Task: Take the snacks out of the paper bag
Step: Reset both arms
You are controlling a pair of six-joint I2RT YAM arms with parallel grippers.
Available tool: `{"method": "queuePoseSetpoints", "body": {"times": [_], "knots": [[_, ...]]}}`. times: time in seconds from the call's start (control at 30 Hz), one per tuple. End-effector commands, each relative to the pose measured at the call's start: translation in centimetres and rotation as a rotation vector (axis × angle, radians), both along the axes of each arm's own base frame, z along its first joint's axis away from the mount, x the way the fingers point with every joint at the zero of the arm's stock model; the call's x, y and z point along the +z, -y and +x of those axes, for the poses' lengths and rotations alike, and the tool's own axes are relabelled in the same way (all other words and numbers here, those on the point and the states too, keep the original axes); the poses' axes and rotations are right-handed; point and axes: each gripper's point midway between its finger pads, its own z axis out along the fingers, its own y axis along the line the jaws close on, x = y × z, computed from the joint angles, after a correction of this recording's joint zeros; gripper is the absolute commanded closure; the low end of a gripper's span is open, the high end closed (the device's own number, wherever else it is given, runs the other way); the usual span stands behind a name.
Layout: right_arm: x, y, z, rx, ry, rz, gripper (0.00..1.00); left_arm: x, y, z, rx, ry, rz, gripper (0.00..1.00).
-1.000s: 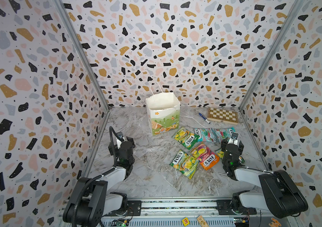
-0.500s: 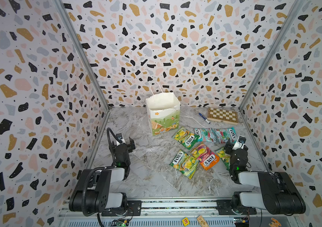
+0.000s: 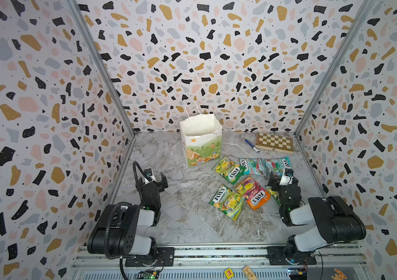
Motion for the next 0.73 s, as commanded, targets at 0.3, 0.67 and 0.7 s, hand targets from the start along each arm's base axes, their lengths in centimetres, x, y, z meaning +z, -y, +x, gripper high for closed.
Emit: {"method": "queuePoseSetpoints", "body": {"times": [0.3,0.67,0.7], "knots": [[1.91,-0.27,0.65,0.002,0.063,-0.022,0.01,2.41,0.08,0.52,0.001,0.09,0.005,0.0],[1.91,-0.28,0.65,0.003,0.063,-0.02,0.01,2.4,0.08,0.52,0.001,0.09,0.004,0.0],[1.91,-0.31,0.65,0.005,0.063,-0.021,0.01,2.41,0.09,0.54,0.001,0.09,0.004,0.0]]}}
